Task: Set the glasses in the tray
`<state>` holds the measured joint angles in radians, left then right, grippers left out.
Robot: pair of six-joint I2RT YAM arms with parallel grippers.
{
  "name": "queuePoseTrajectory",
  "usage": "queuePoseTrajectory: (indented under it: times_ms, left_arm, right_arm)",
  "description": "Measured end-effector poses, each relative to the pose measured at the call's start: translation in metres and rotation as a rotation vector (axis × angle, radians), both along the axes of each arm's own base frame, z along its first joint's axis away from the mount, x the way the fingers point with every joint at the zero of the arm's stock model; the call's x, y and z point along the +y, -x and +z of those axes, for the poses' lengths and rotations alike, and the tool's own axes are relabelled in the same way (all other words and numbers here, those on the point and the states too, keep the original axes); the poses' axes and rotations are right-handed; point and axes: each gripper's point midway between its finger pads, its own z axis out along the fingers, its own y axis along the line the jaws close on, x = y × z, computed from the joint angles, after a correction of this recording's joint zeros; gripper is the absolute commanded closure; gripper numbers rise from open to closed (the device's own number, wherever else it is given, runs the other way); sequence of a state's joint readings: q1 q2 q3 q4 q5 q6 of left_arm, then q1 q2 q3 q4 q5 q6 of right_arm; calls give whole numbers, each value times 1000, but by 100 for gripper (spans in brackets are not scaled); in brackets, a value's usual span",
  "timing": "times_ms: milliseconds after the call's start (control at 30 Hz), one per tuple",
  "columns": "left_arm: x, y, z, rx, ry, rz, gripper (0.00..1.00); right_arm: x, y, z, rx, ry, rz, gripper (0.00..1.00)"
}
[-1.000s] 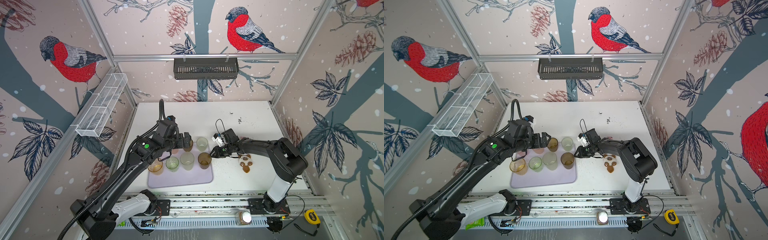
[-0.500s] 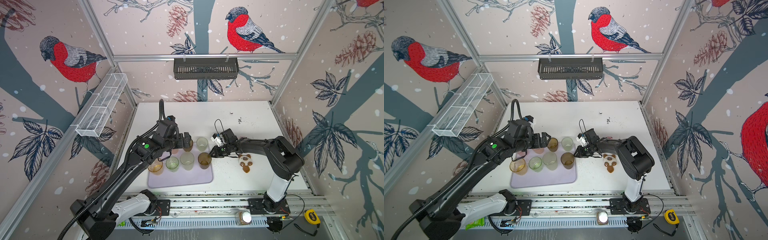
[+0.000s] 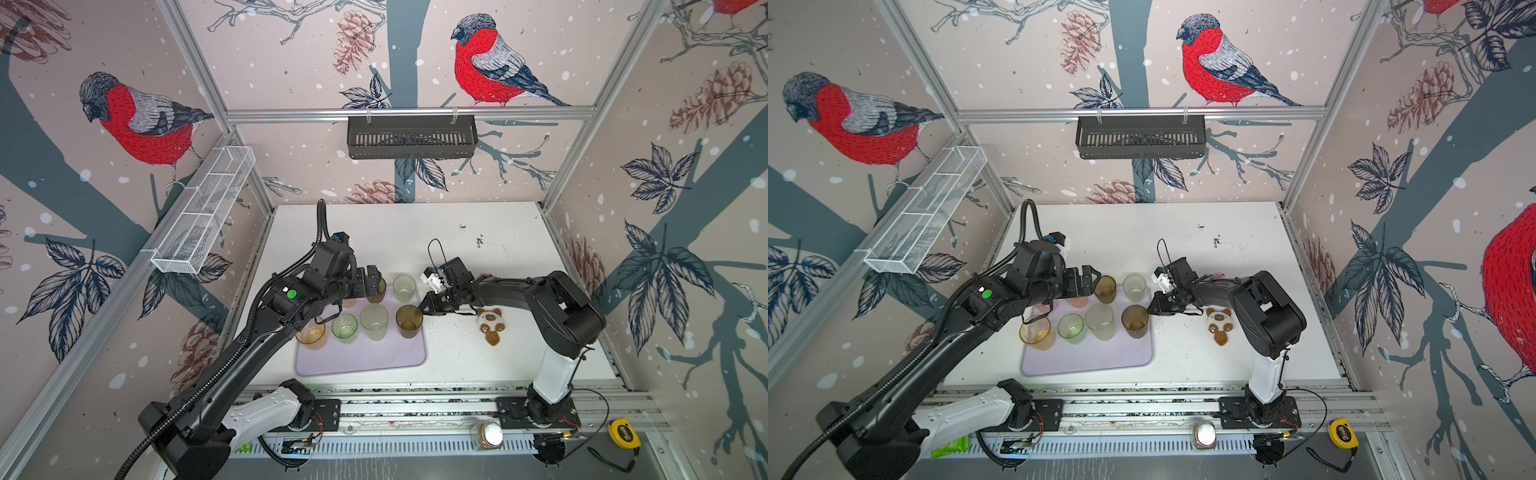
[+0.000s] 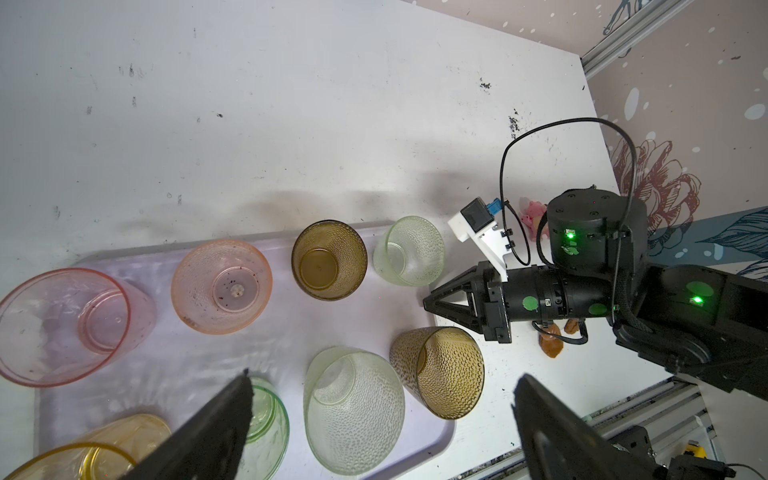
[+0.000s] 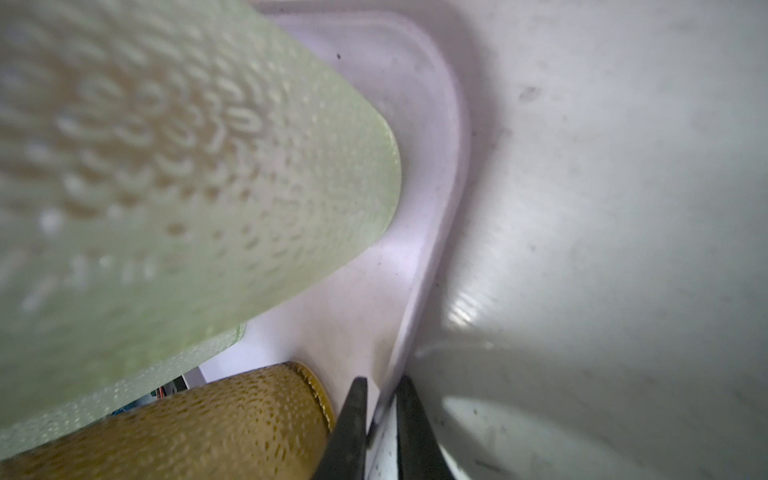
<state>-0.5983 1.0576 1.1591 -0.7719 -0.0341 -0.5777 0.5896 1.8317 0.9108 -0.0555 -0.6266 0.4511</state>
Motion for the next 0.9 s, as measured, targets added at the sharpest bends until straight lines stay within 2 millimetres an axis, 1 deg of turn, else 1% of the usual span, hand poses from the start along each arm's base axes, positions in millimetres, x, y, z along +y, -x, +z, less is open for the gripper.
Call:
queuePoseTrajectory:
  times_ms: [467, 633, 900]
  left_arm:
    - [2, 2, -1, 2, -3, 4, 3]
    - [1, 1, -3, 7, -7, 3, 3]
    - [0, -1, -7, 17, -15, 1, 3]
  right_arm:
    - [-3, -2, 0, 20, 27, -53, 90]
    - [-10, -6, 0, 16, 44, -87, 91]
    - [-27, -11, 1, 2, 70, -140, 92]
